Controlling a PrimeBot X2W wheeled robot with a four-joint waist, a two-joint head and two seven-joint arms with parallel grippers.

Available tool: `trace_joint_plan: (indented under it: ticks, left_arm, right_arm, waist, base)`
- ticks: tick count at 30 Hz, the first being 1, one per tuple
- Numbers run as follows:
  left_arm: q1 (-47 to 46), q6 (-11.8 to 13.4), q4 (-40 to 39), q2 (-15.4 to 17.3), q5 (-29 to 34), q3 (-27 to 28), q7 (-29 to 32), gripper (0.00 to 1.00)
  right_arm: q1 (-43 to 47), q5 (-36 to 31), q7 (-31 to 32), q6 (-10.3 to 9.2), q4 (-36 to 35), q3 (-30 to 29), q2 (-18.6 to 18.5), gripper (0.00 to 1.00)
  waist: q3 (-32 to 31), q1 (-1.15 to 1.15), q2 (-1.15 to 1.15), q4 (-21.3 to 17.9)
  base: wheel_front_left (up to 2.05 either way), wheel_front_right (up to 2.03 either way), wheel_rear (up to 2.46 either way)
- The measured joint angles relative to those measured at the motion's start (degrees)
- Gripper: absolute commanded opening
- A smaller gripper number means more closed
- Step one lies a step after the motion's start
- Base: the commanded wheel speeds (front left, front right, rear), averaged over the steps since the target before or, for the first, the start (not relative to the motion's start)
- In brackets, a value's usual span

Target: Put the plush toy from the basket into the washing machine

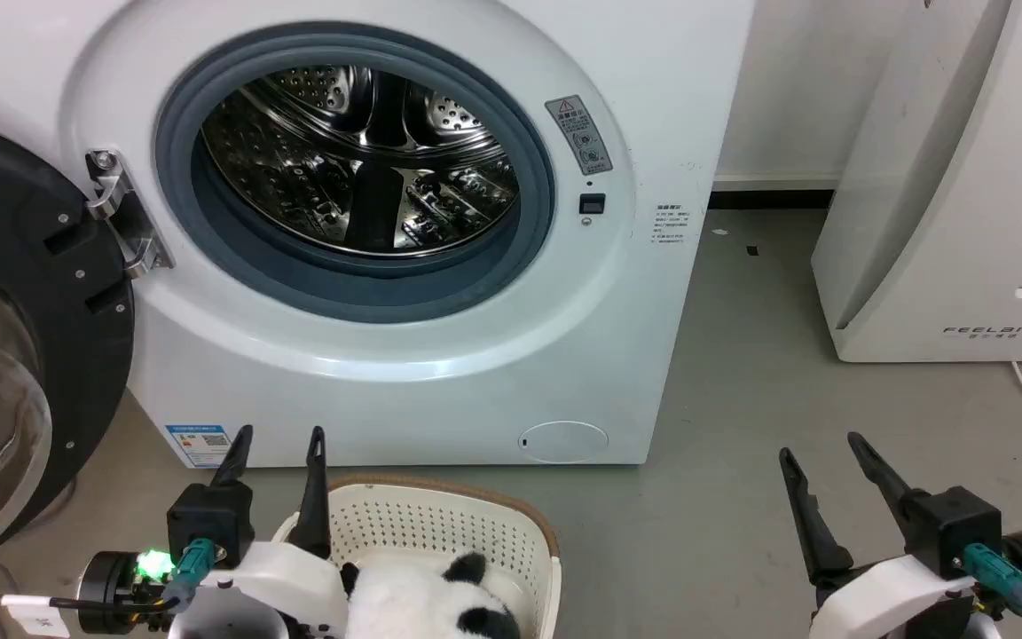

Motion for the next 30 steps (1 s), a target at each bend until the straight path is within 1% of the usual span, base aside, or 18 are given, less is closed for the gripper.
trace_joint_plan:
  ticks: [16,26,30]
  left_arm:
    - [0.0,0.0,0.6,0.0,-0.6,-1.0,-1.6,1.0]
    - [-0.1,0.0,3.8,0.0,-1.1,-1.8,-2.7,1.0]
    - [-0.8,-0.5,6.3,0.1,-1.3,-2.2,-3.2,1.0]
  right_arm:
    - [0.0,0.6,-1.5,0.0,-0.1,-0.4,0.0,1.0]
    - [0.0,1.2,-2.6,0.0,-0.7,-0.4,0.0,1.0]
    - [0.0,1.6,-3.2,0.0,-1.2,-0.3,0.0,1.0]
  waist:
    - [0.8,0.0,0.0,-0.3]
    - [2.8,0.0,0.0,-0.7]
    - [4.2,0.0,0.0,-1.0]
  base:
    - [0.0,0.0,0.0]
    - [0.0,0.0,0.0]
    - [0.0,0.0,0.0]
